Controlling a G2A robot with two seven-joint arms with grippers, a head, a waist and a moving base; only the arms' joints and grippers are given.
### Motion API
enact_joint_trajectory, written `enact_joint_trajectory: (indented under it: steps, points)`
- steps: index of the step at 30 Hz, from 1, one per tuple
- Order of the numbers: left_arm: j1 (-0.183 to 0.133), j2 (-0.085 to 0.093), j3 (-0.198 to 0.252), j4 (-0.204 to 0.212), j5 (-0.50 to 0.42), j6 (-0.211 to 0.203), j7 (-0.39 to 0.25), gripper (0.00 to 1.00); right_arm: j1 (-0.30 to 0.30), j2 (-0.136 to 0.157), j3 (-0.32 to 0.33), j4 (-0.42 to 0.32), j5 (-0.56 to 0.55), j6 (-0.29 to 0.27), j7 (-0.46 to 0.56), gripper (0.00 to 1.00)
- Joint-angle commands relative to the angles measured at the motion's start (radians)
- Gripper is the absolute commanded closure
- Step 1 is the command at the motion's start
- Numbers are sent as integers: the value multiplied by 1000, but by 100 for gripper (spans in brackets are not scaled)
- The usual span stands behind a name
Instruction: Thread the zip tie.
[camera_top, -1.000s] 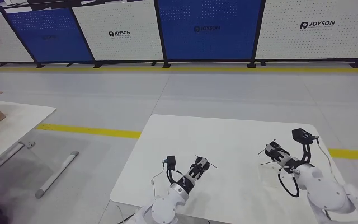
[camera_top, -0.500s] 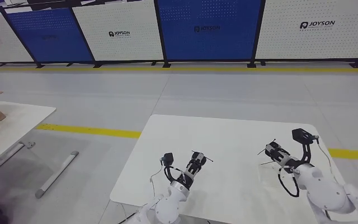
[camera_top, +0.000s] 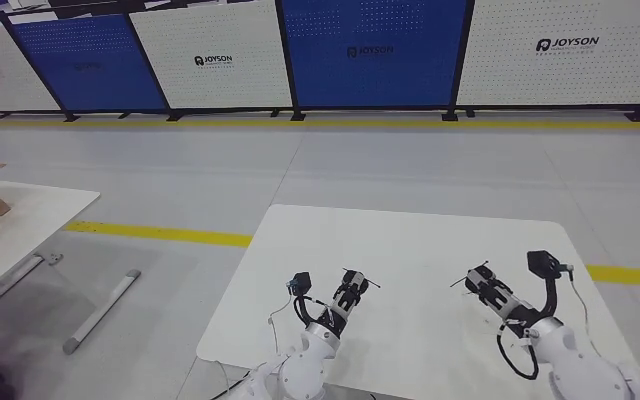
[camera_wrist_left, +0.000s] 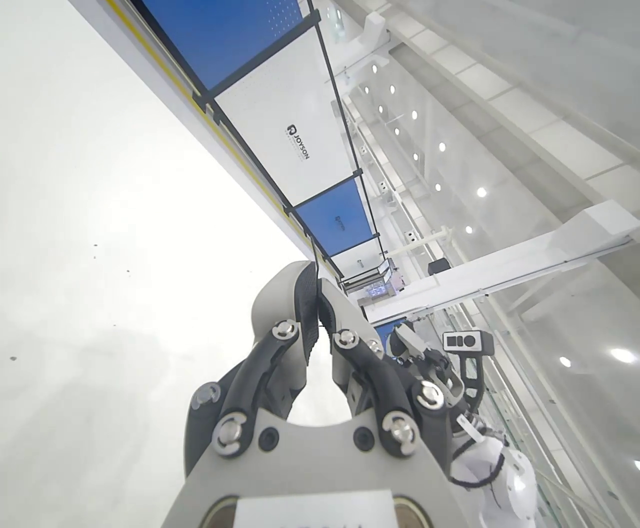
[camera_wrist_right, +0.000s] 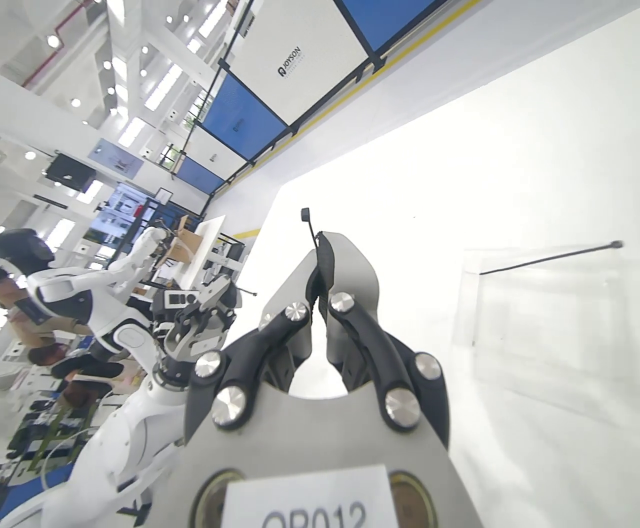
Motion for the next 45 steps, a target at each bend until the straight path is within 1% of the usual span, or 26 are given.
enact_joint_trajectory:
  steps: [1,2,3,4,17,19,22,25,26,27,28,29,30,32,34,45]
  points:
    - [0,0,0,0,0,0,0,100,-30,-5,-31,-22,4,-3,-27,100]
    - [0,0,0,0,0,0,0,100,-36,-7,-44,-24,6,-3,-34,100]
    - [0,0,0,0,0,0,0,100,-39,-10,-60,-21,-5,13,-49,100]
    - [0,0,0,0,0,0,0,100,-38,-11,-64,-20,-11,21,-51,100]
    - [0,0,0,0,0,0,0,100,-38,-11,-64,-20,-11,21,-51,100]
    - [0,0,0,0,0,0,0,100,-41,-13,-67,-22,4,11,-63,100]
    - [0,0,0,0,0,0,0,100,-57,-20,-68,-32,9,-4,-145,100]
    - [0,0,0,0,0,0,0,100,-99,-27,-72,-56,74,-38,-206,100]
    - [0,0,0,0,0,0,0,100,-111,-28,-74,-65,71,-45,-226,100]
    - [0,0,0,0,0,0,0,100,-130,-32,-83,-79,65,-46,-271,100]
    - [0,0,0,0,0,0,0,100,-140,-35,-96,-89,61,-43,-293,100]
    - [0,0,0,0,0,0,0,100,-144,-37,-103,-96,33,-32,-331,100]
    - [0,0,0,0,0,0,0,100,-151,-41,-125,-108,0,-18,-372,100]
    - [0,0,0,0,0,0,0,100,-154,-48,-147,-117,8,-10,-404,100]
    - [0,0,0,0,0,0,0,100,-144,-55,-170,-104,-8,29,-419,100]
    - [0,0,0,0,0,0,0,100,-144,-55,-170,-104,-8,29,-419,100]
